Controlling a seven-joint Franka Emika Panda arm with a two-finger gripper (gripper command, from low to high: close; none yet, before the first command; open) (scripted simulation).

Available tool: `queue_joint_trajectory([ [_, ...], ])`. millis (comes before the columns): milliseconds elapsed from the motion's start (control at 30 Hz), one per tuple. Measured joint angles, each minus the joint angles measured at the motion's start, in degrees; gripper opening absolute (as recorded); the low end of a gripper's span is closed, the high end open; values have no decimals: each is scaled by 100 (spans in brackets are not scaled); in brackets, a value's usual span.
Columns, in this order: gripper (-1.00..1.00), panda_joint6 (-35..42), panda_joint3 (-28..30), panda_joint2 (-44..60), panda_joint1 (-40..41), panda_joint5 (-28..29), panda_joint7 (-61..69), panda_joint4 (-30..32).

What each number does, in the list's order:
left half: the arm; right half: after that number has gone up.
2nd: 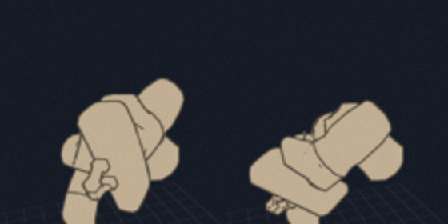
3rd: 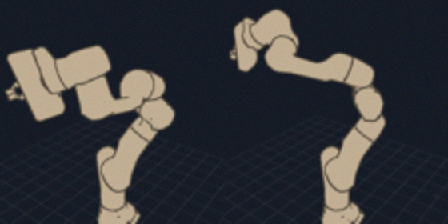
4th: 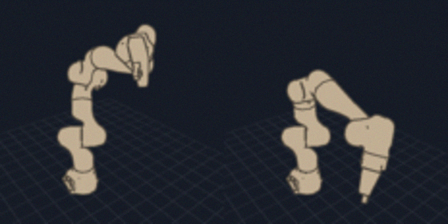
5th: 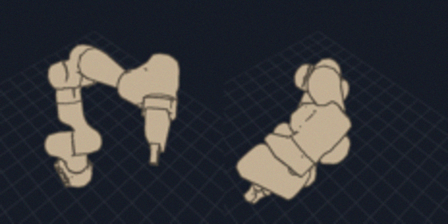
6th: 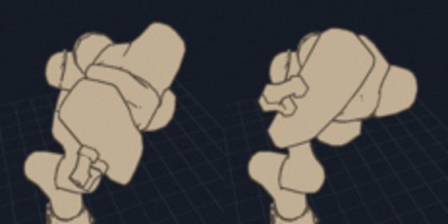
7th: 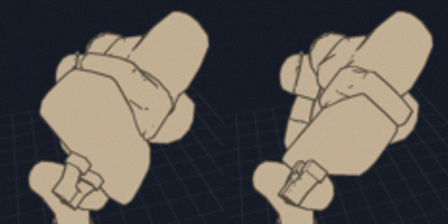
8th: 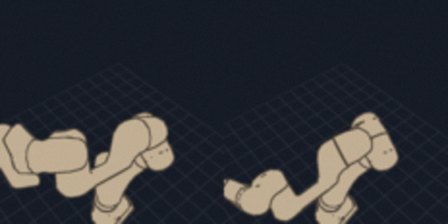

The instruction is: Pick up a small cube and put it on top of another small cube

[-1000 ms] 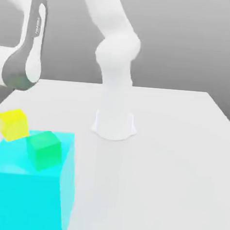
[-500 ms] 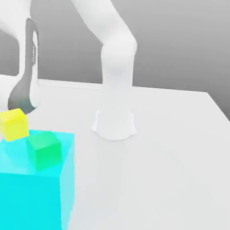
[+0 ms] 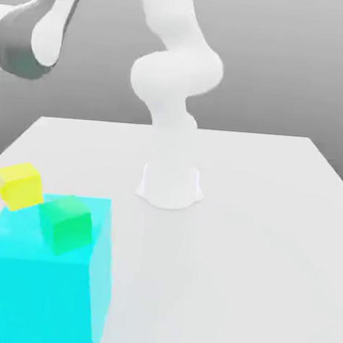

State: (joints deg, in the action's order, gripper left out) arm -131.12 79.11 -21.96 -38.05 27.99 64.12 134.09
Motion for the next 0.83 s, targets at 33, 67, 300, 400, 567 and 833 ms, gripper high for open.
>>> queue_joint_trajectory([
  [33,-100,147,-275,-86,193,30,-173,-24],
  [67,-100,293,-524,-171,357,54,-342,-48],
  [300,-100,1189,-1805,-584,972,19,-1439,-189],
  [400,-100,1511,-2181,-666,1047,-83,-1869,-237],
  [567,-100,1964,-2658,-675,1027,-360,-2538,-301],
  [833,100,1163,-2277,-302,836,-415,-2648,226],
])
